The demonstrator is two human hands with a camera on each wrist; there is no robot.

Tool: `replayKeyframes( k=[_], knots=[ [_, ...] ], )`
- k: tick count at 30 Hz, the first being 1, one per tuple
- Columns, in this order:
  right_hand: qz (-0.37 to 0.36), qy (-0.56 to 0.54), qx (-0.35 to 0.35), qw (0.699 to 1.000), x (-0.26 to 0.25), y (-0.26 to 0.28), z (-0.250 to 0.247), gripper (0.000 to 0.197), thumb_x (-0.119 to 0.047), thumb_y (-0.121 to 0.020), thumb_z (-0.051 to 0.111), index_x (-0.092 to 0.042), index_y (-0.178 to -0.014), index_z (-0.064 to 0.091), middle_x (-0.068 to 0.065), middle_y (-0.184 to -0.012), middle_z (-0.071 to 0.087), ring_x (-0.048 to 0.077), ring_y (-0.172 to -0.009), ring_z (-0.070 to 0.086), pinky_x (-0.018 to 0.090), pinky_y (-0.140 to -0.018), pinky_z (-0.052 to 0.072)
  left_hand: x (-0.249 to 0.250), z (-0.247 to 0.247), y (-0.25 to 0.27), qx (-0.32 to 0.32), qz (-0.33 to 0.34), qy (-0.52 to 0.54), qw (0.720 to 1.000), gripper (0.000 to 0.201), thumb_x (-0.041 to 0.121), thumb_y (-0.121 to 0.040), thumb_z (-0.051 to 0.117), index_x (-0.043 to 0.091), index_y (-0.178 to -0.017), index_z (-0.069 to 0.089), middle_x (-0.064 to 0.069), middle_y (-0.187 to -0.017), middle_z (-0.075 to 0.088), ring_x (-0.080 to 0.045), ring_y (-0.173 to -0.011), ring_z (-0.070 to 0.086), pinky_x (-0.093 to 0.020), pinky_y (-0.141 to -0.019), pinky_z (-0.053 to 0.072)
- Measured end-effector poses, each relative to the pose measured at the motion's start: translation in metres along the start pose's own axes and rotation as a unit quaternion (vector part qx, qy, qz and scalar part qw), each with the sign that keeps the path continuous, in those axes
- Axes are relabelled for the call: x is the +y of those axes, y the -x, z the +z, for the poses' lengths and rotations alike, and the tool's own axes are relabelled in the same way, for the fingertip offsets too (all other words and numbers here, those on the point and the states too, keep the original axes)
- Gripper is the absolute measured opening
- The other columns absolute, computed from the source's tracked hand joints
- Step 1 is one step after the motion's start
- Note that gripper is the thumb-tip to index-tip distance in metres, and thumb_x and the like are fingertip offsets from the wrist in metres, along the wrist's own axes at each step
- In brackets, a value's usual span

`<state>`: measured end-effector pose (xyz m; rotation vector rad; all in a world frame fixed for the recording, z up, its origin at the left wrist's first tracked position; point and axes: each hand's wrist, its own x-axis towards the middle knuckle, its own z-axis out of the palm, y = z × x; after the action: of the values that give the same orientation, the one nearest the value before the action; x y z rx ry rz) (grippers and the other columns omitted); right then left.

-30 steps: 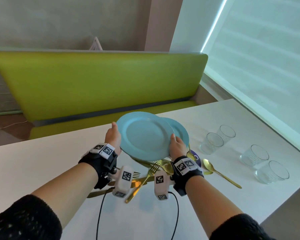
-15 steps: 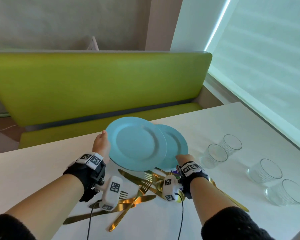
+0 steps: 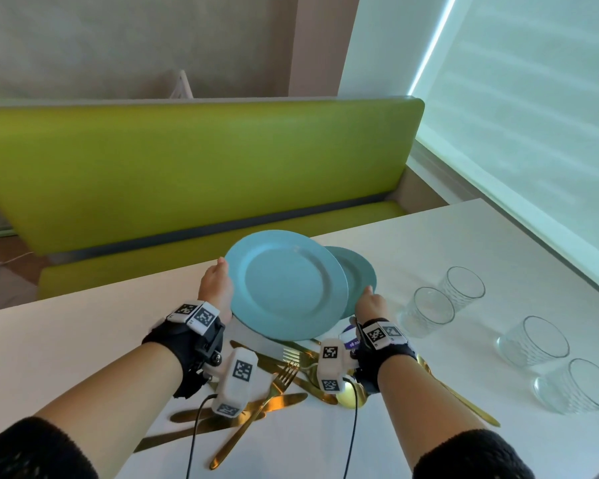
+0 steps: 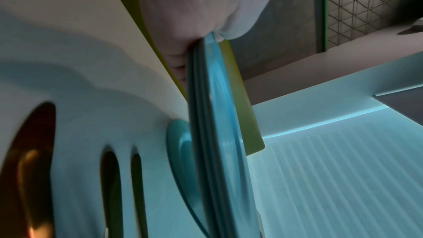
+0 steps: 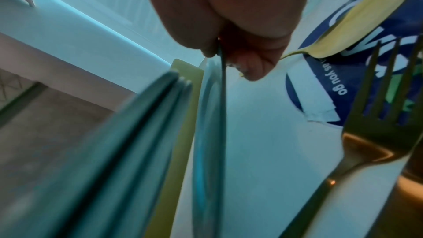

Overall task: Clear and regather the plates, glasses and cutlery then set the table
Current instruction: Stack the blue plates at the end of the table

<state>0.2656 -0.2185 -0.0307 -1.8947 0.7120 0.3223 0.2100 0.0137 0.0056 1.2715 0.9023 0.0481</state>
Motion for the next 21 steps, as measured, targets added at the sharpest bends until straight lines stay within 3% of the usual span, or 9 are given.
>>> replayKeyframes(
  k=[1, 2, 4, 6, 12, 16, 21],
  knots=[
    [0.004, -0.042, 0.004, 0.999, -0.002, 0.002, 0.002, 0.048, -0.032, -0.102, 0.024, 0.002, -0.122, 0.05, 0.016, -0.097, 0.059, 0.032, -0.085, 0.061, 0.039, -0.074, 0.053, 0.0, 0.001, 0.001, 0.0, 0.002, 0.002, 1.0, 0.048, 0.041, -0.1, 0.03, 0.014, -0.138, 0.043, -0.011, -0.139, 0.05, -0.035, -0.121, 0.052, -0.049, -0.1, 0.044],
    [0.0, -0.071, 0.007, 0.997, -0.003, 0.005, 0.003, 0.049, -0.034, -0.102, 0.024, 0.001, -0.125, 0.049, 0.016, -0.099, 0.059, 0.033, -0.089, 0.061, 0.041, -0.078, 0.054, 0.0, 0.002, 0.002, 0.0, 0.003, 0.003, 1.0, 0.048, 0.041, -0.1, 0.03, 0.014, -0.138, 0.043, -0.011, -0.138, 0.05, -0.035, -0.121, 0.053, -0.047, -0.1, 0.045],
    [-0.011, -0.094, 0.012, 0.995, -0.005, 0.011, 0.003, 0.052, -0.034, -0.102, 0.023, 0.001, -0.131, 0.048, 0.019, -0.12, 0.058, 0.037, -0.11, 0.058, 0.048, -0.096, 0.048, 0.001, 0.004, 0.003, -0.002, 0.008, -0.001, 1.0, 0.048, 0.042, -0.1, 0.03, 0.014, -0.137, 0.044, -0.012, -0.136, 0.052, -0.035, -0.119, 0.054, -0.046, -0.098, 0.046],
    [-0.02, -0.115, 0.017, 0.993, -0.009, 0.016, 0.003, 0.053, -0.034, -0.102, 0.023, 0.0, -0.135, 0.045, 0.017, -0.134, 0.052, 0.036, -0.123, 0.051, 0.047, -0.105, 0.04, 0.002, 0.005, 0.005, -0.002, 0.02, -0.011, 1.0, 0.049, 0.042, -0.099, 0.03, 0.013, -0.135, 0.046, -0.013, -0.136, 0.053, -0.036, -0.118, 0.055, -0.048, -0.099, 0.046],
    [-0.042, -0.157, -0.004, 0.987, -0.005, 0.027, 0.009, 0.056, -0.038, -0.094, 0.027, -0.004, -0.134, 0.045, 0.012, -0.144, 0.043, 0.027, -0.133, 0.042, 0.044, -0.112, 0.034, 0.005, 0.0, 0.012, 0.001, 0.045, -0.025, 0.999, 0.048, 0.04, -0.1, 0.031, 0.009, -0.13, 0.05, -0.015, -0.13, 0.055, -0.037, -0.116, 0.056, -0.049, -0.101, 0.045],
    [-0.021, -0.137, 0.01, 0.99, -0.006, 0.053, 0.007, 0.049, -0.031, -0.102, 0.029, 0.004, -0.134, 0.043, 0.021, -0.136, 0.05, 0.035, -0.126, 0.048, 0.035, -0.093, 0.043, 0.007, -0.008, 0.018, 0.02, 0.102, -0.103, 0.989, 0.05, 0.036, -0.101, 0.028, 0.004, -0.132, 0.05, -0.019, -0.138, 0.05, -0.037, -0.124, 0.049, -0.046, -0.106, 0.039],
    [-0.002, -0.152, 0.016, 0.988, 0.006, 0.074, 0.017, 0.048, -0.027, -0.103, 0.028, 0.006, -0.135, 0.041, 0.023, -0.138, 0.047, 0.035, -0.126, 0.048, 0.036, -0.098, 0.043, 0.009, -0.029, 0.026, 0.041, 0.151, -0.215, 0.964, 0.048, 0.032, -0.102, 0.027, 0.002, -0.129, 0.053, -0.025, -0.136, 0.05, -0.04, -0.125, 0.046, -0.041, -0.106, 0.036]
  ],
)
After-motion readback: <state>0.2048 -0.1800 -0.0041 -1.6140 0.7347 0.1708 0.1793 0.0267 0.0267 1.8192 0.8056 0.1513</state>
